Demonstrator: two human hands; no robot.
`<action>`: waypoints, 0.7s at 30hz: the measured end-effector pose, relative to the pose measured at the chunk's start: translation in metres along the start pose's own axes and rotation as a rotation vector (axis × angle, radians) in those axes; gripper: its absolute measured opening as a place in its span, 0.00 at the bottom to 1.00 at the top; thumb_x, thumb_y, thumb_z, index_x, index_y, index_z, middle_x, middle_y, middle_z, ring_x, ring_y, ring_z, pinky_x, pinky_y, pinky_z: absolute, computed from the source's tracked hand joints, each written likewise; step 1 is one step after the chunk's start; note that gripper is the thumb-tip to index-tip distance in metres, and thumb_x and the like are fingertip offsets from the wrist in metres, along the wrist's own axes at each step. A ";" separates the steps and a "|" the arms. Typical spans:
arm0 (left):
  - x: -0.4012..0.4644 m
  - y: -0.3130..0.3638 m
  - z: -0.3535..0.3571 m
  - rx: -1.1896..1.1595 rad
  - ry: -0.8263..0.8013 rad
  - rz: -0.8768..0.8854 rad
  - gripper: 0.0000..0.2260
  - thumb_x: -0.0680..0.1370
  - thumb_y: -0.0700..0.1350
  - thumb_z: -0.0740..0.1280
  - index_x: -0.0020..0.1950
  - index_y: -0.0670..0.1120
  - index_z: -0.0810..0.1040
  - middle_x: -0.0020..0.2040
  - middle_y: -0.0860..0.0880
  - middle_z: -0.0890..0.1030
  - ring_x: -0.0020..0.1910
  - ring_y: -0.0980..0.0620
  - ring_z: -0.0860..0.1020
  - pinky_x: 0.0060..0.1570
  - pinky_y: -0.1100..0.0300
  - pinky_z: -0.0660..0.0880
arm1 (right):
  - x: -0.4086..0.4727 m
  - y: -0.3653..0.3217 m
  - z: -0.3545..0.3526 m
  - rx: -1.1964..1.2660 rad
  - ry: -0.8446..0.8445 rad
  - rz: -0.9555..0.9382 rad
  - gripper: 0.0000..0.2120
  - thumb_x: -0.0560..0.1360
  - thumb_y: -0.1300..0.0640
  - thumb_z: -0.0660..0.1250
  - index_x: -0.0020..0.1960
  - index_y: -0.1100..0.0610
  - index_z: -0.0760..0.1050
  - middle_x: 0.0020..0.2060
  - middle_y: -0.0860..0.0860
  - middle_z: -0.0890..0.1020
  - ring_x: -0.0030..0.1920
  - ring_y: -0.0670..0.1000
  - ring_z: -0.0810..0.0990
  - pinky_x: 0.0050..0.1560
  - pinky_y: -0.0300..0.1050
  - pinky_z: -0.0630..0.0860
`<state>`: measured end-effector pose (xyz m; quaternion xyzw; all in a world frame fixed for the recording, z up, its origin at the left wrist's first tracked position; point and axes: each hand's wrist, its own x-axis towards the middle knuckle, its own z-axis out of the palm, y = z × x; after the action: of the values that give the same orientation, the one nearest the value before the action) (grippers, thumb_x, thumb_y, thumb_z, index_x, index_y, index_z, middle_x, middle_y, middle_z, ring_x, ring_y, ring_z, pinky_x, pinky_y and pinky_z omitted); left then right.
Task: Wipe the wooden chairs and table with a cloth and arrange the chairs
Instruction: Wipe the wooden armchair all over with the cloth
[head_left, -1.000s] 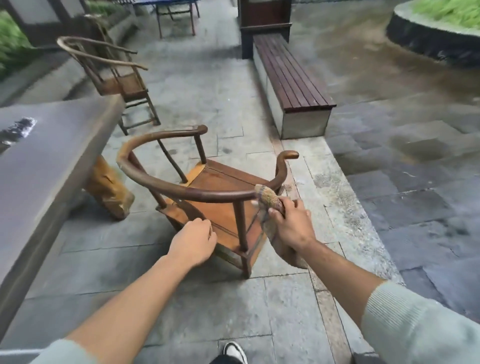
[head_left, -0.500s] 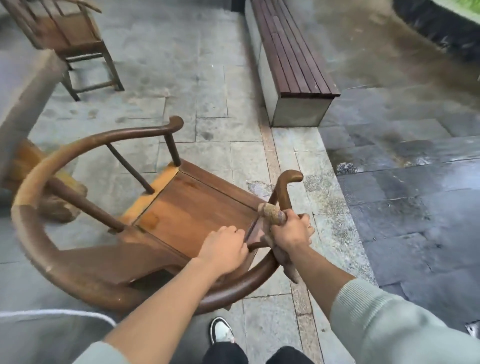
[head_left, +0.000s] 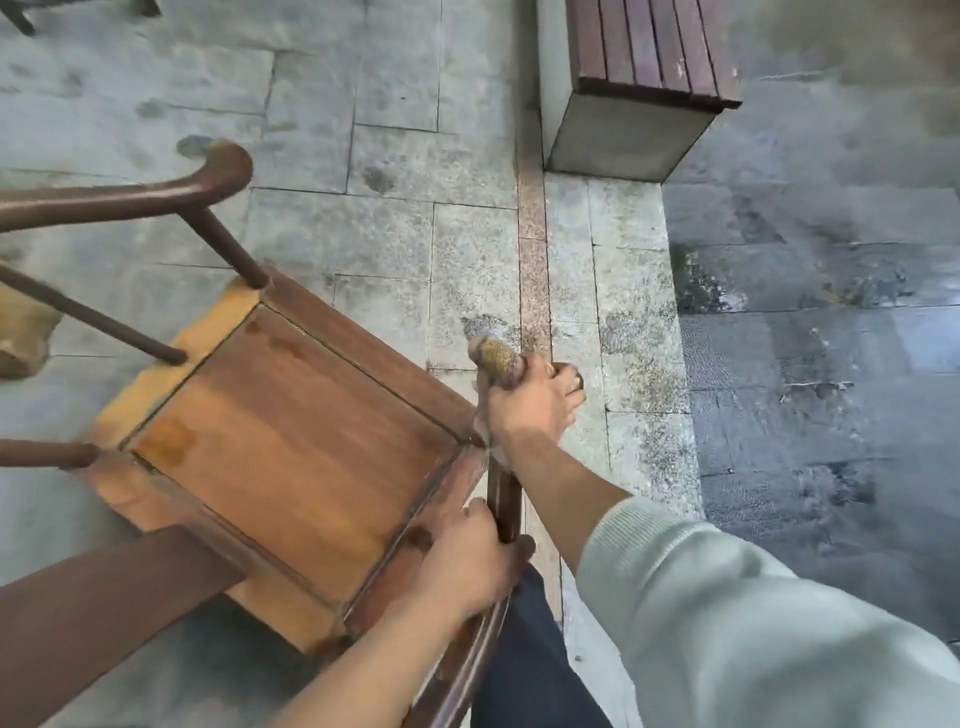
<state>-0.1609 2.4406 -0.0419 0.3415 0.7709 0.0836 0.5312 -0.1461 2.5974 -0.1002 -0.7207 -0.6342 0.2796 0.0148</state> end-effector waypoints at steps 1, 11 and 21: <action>0.004 0.011 0.011 -0.046 0.043 -0.093 0.17 0.76 0.52 0.66 0.56 0.45 0.63 0.54 0.45 0.79 0.57 0.41 0.79 0.50 0.54 0.75 | 0.016 -0.002 0.000 -0.005 0.011 0.034 0.21 0.74 0.50 0.74 0.65 0.45 0.73 0.70 0.57 0.65 0.68 0.62 0.65 0.70 0.60 0.68; 0.031 0.043 0.041 0.029 0.287 -0.306 0.17 0.78 0.49 0.66 0.49 0.52 0.55 0.42 0.52 0.70 0.50 0.45 0.81 0.41 0.57 0.69 | 0.115 0.020 -0.012 -0.267 -0.159 -0.193 0.19 0.71 0.47 0.65 0.61 0.48 0.75 0.58 0.54 0.74 0.59 0.58 0.72 0.60 0.57 0.72; 0.043 0.039 0.034 0.030 0.283 -0.262 0.14 0.75 0.44 0.66 0.55 0.44 0.63 0.51 0.42 0.79 0.50 0.38 0.79 0.44 0.51 0.73 | 0.120 0.023 -0.028 -0.120 -0.335 -0.122 0.31 0.75 0.34 0.62 0.74 0.46 0.68 0.70 0.55 0.67 0.68 0.64 0.68 0.64 0.64 0.74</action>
<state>-0.1230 2.4884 -0.0694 0.2310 0.8767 0.0495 0.4189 -0.1093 2.7129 -0.1314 -0.6239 -0.6858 0.3560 -0.1169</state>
